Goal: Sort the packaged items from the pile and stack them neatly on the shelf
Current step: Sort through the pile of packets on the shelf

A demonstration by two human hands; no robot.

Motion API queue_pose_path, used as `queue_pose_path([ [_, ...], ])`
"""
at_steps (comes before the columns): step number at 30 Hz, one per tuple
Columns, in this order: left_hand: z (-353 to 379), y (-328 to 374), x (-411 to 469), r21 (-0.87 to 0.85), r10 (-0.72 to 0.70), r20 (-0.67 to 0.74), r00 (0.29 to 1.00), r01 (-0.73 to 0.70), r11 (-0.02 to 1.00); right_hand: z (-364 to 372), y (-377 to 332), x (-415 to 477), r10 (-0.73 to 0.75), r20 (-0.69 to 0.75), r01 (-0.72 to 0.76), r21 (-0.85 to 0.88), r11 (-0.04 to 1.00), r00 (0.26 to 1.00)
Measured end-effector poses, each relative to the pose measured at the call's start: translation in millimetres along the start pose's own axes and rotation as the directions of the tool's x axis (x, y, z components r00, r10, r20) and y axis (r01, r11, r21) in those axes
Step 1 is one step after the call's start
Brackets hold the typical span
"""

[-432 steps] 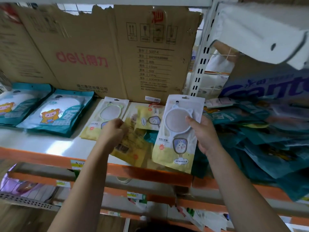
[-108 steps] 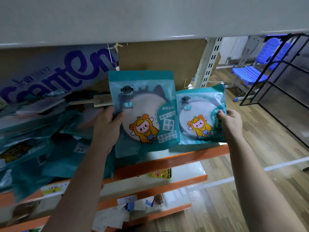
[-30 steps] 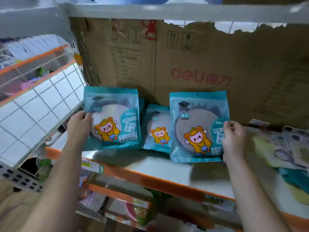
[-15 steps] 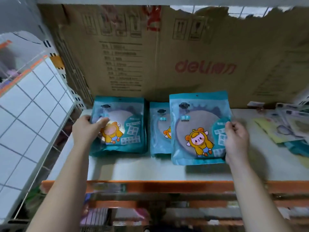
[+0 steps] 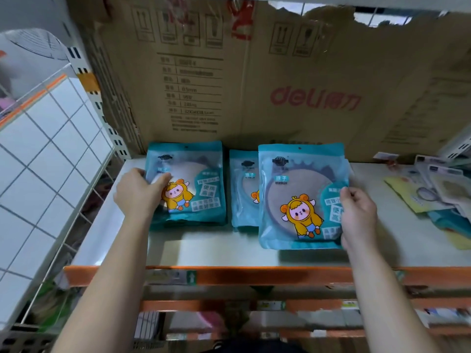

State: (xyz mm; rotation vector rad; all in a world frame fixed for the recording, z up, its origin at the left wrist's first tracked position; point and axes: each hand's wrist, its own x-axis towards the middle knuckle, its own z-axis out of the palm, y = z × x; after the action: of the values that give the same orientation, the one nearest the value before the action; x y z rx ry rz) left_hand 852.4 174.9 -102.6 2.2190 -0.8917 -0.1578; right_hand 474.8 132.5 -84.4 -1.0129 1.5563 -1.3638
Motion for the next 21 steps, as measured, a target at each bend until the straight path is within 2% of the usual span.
queue_pose_path([
  [3,2.2,0.1,1.6,0.016,-0.007,-0.024,1.0,0.007,1.0,-3.1,2.2,-1.2,0.035,0.014,-0.035,-0.009,0.999,0.999],
  [5,0.8,3.3,0.1,0.073,0.052,-0.057,0.997,-0.048,0.996,-2.4,2.2,-0.4,0.073,0.036,-0.074,0.009,0.997,0.997],
  [7,-3.5,6.8,-5.8,0.141,0.18,-0.082,0.98,-0.168,0.976,1.7,-1.0,0.7,0.101,0.068,-0.103,0.032,0.994,0.993],
  [10,-7.9,6.1,-24.9,0.152,0.394,-0.112,0.912,-0.376,0.914,14.6,-10.1,4.2,0.104,0.134,-0.107,0.018,0.994,0.985],
  [14,-5.1,4.8,-78.8,0.13,0.566,-0.128,0.815,-0.552,0.824,39.7,-22.9,11.9,0.092,0.226,-0.083,-0.049,0.995,0.97],
  [21,6.1,-9.6,-135.6,0.129,0.604,-0.043,0.796,-0.595,0.793,60.8,-22.2,26.1,0.205,0.402,-0.122,-0.223,0.967,0.892],
])
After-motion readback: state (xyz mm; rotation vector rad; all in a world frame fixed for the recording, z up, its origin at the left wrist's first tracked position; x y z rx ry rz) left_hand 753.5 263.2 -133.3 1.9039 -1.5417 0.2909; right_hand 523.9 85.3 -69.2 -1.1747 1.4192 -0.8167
